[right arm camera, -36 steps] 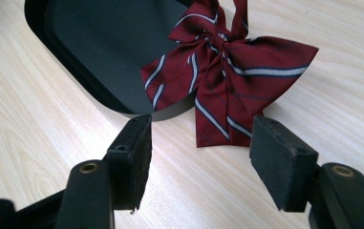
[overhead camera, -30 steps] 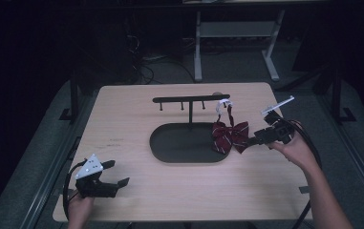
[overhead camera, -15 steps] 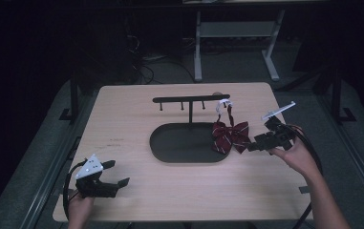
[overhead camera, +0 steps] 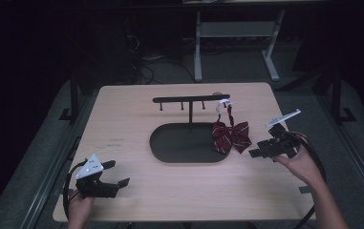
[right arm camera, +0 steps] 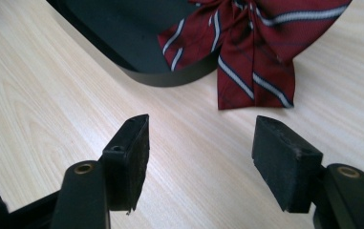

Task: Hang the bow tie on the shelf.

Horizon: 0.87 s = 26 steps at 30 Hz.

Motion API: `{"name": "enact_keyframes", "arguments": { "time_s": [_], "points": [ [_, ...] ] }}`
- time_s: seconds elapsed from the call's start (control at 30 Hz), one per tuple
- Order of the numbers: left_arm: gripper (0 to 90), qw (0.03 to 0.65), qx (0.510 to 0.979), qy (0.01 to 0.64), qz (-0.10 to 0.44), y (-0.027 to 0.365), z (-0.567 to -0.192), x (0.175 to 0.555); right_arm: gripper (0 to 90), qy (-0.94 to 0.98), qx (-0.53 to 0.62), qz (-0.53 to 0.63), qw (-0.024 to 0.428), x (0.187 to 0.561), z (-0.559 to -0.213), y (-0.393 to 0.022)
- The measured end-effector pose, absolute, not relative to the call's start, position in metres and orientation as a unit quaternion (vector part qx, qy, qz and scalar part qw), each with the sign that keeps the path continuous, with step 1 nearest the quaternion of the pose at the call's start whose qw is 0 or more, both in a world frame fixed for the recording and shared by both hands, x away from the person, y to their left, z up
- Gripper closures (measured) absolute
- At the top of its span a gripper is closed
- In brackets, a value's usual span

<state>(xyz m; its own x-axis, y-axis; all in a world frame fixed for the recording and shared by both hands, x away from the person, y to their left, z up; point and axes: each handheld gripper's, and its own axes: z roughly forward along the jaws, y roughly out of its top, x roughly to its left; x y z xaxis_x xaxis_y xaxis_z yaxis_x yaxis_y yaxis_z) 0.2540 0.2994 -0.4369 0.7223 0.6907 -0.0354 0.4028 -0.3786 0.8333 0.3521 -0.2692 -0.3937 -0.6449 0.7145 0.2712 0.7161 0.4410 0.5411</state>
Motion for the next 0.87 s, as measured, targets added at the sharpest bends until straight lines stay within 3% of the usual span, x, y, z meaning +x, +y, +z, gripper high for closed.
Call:
{"name": "enact_keyframes", "arguments": {
  "time_s": [0.87],
  "points": [
    [13.1, 0.454, 0.814, 0.331, 0.15, 0.296, -0.437, 0.254, 38.0, -0.832, -0.427, -0.355, 0.0, 0.296, -0.43, -0.278]
  ]
}}
